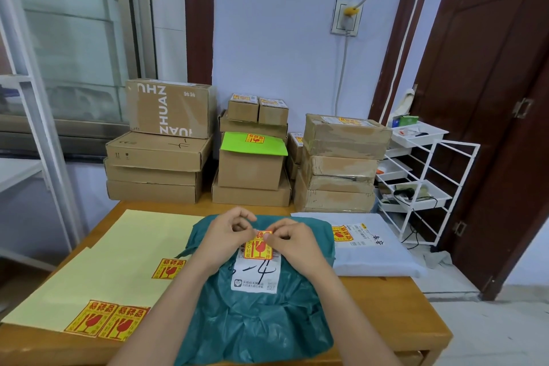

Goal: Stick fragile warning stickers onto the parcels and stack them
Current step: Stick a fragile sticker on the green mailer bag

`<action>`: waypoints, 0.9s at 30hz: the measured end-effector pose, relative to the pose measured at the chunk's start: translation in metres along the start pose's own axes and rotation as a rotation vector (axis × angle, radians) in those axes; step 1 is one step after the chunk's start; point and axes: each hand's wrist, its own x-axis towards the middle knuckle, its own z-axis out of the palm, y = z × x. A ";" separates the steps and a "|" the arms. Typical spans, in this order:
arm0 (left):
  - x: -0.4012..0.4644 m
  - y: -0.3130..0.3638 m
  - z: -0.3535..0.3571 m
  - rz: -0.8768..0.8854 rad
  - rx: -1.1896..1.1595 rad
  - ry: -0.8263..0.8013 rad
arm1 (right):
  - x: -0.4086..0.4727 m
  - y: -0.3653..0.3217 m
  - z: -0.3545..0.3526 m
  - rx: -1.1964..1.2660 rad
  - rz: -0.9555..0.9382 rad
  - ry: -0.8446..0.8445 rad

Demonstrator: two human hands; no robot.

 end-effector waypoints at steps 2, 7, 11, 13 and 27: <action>0.000 -0.001 0.000 0.001 -0.002 -0.003 | -0.001 0.001 0.001 -0.044 -0.018 0.009; 0.000 0.000 0.001 0.002 0.027 -0.010 | -0.001 0.002 0.003 -0.084 -0.045 0.029; 0.000 0.000 0.000 0.003 0.046 -0.016 | -0.001 0.002 0.004 -0.110 -0.056 0.042; -0.001 0.000 0.000 0.005 0.052 -0.025 | 0.000 0.003 0.004 -0.119 -0.066 0.046; -0.001 0.002 0.001 0.018 0.140 -0.028 | -0.003 0.002 0.005 -0.189 -0.106 0.054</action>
